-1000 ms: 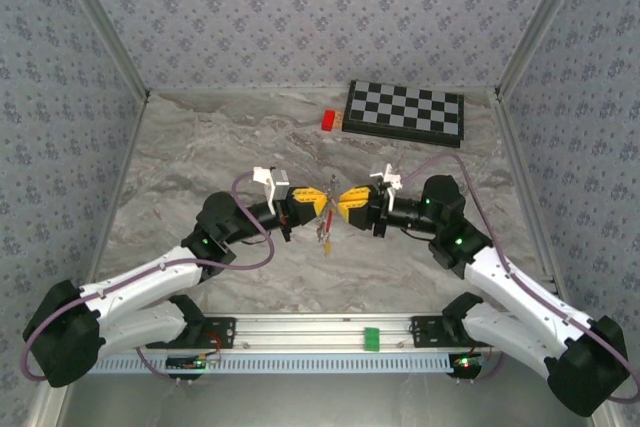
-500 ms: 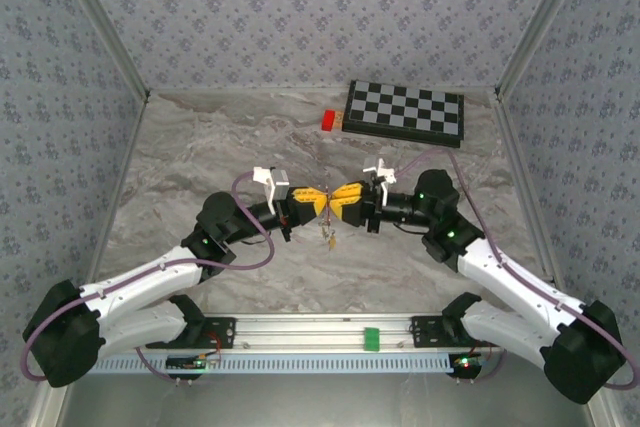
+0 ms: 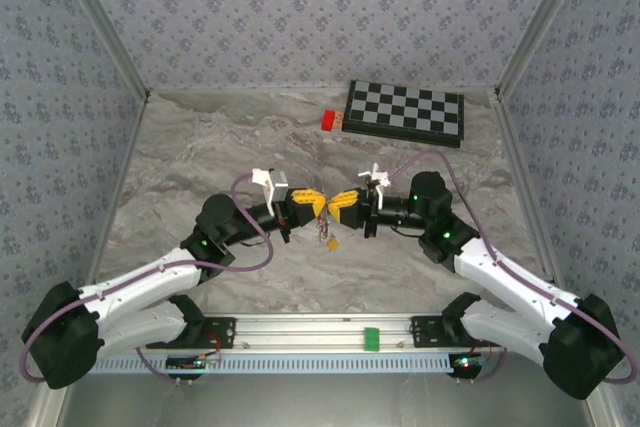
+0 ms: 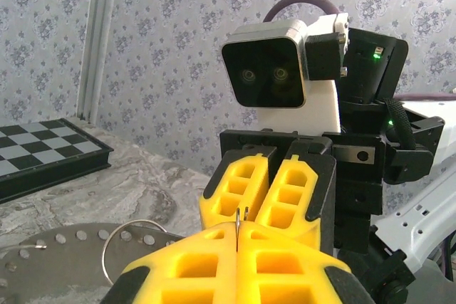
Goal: Put the keys on the keyring
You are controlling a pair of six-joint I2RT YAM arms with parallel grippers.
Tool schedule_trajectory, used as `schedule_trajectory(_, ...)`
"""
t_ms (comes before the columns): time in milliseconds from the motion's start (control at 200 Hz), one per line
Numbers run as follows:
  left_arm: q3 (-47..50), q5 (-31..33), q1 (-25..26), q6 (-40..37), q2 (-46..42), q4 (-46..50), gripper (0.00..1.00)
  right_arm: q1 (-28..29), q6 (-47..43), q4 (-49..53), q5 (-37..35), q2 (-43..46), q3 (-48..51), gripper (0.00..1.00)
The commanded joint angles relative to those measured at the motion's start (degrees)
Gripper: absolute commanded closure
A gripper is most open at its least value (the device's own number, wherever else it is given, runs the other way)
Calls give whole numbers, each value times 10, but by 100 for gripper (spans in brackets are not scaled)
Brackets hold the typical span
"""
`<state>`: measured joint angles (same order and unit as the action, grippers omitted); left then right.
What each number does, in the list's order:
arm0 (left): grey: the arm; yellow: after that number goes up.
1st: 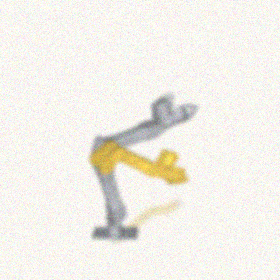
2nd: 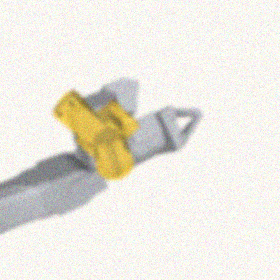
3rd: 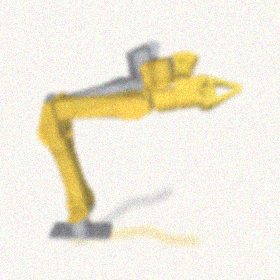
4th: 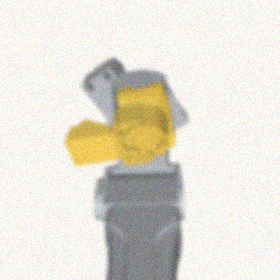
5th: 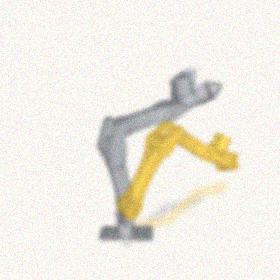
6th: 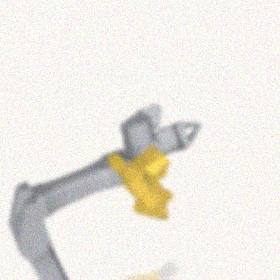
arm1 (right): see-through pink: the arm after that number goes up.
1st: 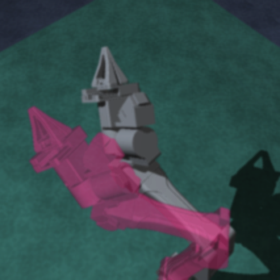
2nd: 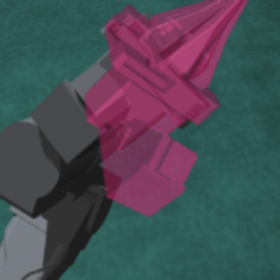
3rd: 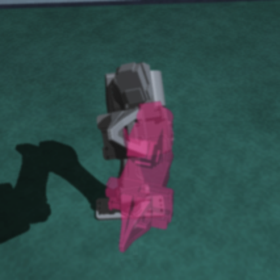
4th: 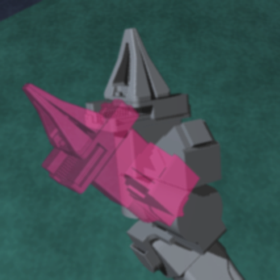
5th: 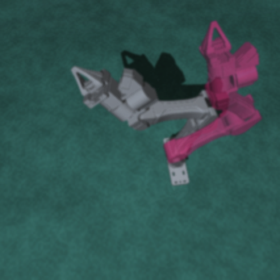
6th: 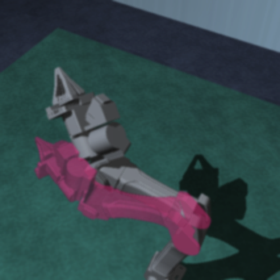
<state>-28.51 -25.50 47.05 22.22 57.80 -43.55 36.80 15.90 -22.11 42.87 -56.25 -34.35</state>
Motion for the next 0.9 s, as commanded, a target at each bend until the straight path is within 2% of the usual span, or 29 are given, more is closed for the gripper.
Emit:
schedule_trajectory(0, -5, 3, 5, 11, -3, -56, 100, 11, 0, 0, 1, -1, 9, 87)
schedule_trajectory(165, -4, 5, 6, 15, 1, -60, 100, 10, -4, 5, -20, 18, 13, 77)
schedule_trajectory(565, -3, 24, 5, 22, 7, -72, 100, -22, 45, -87, -60, 64, 26, 74)
schedule_trajectory(895, -4, 26, 6, 25, 10, -73, 100, -16, 104, -184, 10, -11, 4, 73)
